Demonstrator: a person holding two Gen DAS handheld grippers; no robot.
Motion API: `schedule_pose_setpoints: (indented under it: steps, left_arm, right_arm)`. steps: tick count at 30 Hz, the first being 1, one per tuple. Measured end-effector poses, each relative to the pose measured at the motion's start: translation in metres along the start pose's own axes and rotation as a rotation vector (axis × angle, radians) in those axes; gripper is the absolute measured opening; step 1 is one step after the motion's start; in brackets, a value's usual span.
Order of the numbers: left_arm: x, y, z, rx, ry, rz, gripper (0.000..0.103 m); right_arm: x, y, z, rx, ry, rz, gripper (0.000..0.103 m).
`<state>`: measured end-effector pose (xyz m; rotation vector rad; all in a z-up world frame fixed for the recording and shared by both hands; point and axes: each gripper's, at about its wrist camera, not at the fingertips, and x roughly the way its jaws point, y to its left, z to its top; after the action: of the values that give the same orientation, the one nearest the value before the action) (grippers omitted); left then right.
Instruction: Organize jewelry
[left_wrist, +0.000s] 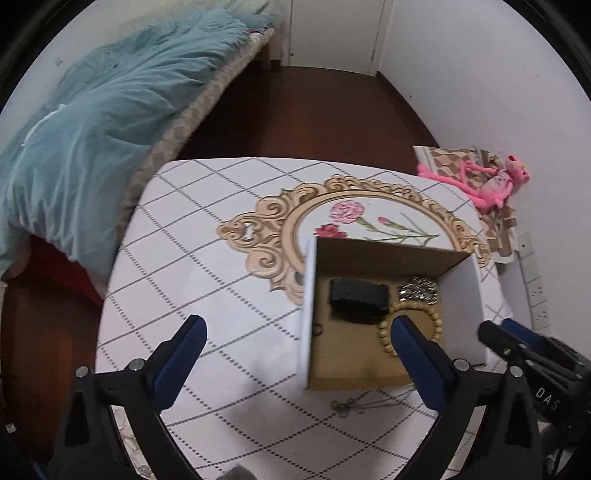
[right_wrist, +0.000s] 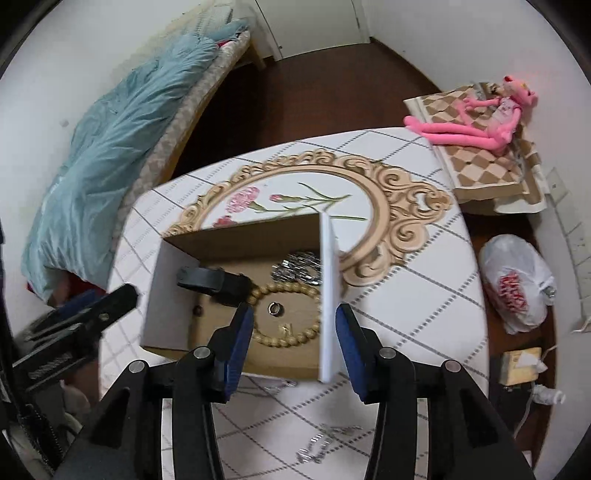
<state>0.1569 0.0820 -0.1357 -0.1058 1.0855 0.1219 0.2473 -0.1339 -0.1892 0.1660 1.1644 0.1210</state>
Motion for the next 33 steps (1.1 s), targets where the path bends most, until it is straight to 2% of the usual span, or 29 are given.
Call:
schedule_pose_setpoints:
  steps: [2,4,6,9,13,26,30,33]
  left_arm:
    - [-0.001,0.0,-0.006,0.006,-0.015,0.022,0.102]
    - [-0.003,-0.001,-0.012,0.018,-0.04,0.051,0.103]
    - [-0.004,-0.002,-0.017,0.029,-0.051,0.076,0.103]
    - [-0.007,-0.001,-0.024,0.022,-0.05,0.073,0.103]
    - [-0.02,-0.003,-0.029,0.021,-0.068,0.073,0.103]
    - [-0.096,-0.006,-0.047,0.034,-0.188,0.052,0.103]
    - [-0.107,-0.004,-0.056,0.025,-0.196,0.039,0.103]
    - [-0.101,0.0,-0.07,0.009,-0.181,0.066,0.103]
  right_arm:
    - [0.0,0.0,-0.004,-0.017,-0.005,-0.05,0.062]
    - [0.0,0.001,-0.009,-0.034,-0.001,-0.104,0.089]
    - [0.0,0.001,-0.014,-0.051,0.002,-0.139,0.095]
    - [-0.004,0.005,-0.021,-0.08,-0.012,-0.186,0.095]
    - [-0.017,0.01,-0.026,-0.092,-0.043,-0.206,0.095]
    - [-0.093,0.032,-0.047,-0.092,-0.176,-0.17,0.096]
    - [-0.106,0.034,-0.058,-0.082,-0.176,-0.137,0.096]
    - [-0.097,0.028,-0.072,-0.059,-0.143,-0.131,0.096]
